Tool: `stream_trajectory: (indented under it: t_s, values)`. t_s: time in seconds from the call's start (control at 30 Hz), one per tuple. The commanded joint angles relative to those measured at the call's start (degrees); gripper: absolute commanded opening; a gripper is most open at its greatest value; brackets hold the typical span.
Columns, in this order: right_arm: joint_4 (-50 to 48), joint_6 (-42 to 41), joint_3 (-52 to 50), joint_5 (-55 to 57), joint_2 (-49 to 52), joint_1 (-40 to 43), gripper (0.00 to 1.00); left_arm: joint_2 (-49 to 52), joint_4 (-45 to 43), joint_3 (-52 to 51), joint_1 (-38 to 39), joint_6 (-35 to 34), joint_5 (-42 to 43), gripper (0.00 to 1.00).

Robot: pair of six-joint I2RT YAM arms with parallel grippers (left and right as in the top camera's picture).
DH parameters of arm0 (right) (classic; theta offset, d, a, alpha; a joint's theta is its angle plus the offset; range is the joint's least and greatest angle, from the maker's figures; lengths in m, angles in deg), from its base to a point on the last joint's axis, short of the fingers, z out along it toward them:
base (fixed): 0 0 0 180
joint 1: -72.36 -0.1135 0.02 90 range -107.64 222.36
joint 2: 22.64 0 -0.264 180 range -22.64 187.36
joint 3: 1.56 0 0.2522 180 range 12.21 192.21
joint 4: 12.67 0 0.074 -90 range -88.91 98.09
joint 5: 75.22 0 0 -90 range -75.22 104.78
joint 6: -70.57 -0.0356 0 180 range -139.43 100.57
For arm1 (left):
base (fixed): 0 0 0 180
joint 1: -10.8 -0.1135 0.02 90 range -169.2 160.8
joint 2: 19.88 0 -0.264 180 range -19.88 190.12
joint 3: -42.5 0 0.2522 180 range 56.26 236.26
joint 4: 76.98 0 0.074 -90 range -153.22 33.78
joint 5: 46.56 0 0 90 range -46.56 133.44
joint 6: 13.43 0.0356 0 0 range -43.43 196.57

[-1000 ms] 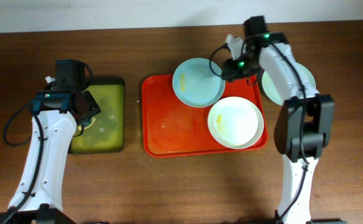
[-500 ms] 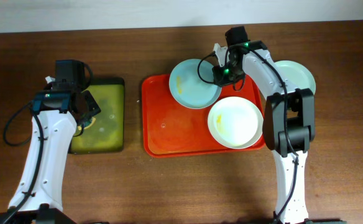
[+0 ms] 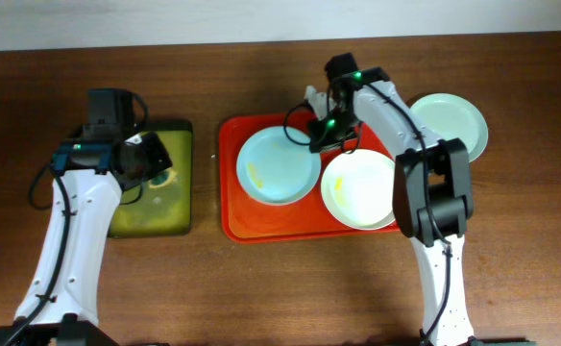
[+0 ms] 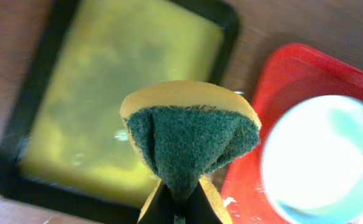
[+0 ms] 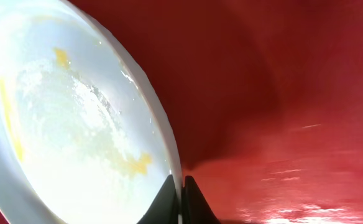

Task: Clean dirty plates on tray and stack at the side
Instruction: 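Reach the right gripper to the back blue plate and grip its rim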

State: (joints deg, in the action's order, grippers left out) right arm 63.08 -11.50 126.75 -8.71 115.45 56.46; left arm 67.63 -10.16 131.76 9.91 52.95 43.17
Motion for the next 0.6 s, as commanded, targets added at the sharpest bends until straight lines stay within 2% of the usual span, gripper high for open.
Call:
stream_trajectory:
  t_s: [0.0, 0.13, 0.33, 0.43, 0.57]
  values:
    - [1.2, 0.8, -0.2, -1.4, 1.0, -1.1, 0.04, 1.3, -1.9, -0.5, 4.9, 1.3, 5.5, 0.00]
    - [1.1, -1.4, -0.2, -1.4, 1.0, -1.1, 0.04, 4.5, -3.8, -0.5, 10.3, 0.3, 5.4, 0.00]
    - [0.8, -1.3, -0.2, -1.3, 1.0, -1.1, 0.04, 12.6, -10.7, -0.5, 16.6, -6.8, 5.5, 0.00]
    - [-0.8, -1.8, -0.3, -1.4, 1.1, -1.1, 0.04, 16.2, -16.9, -0.5, 19.4, -7.0, 6.1, 0.00]
    - [-3.1, -6.5, -0.9, -1.3, 1.1, -1.1, 0.04, 19.5, -22.0, -0.5, 21.9, -7.0, 6.1, 0.00]
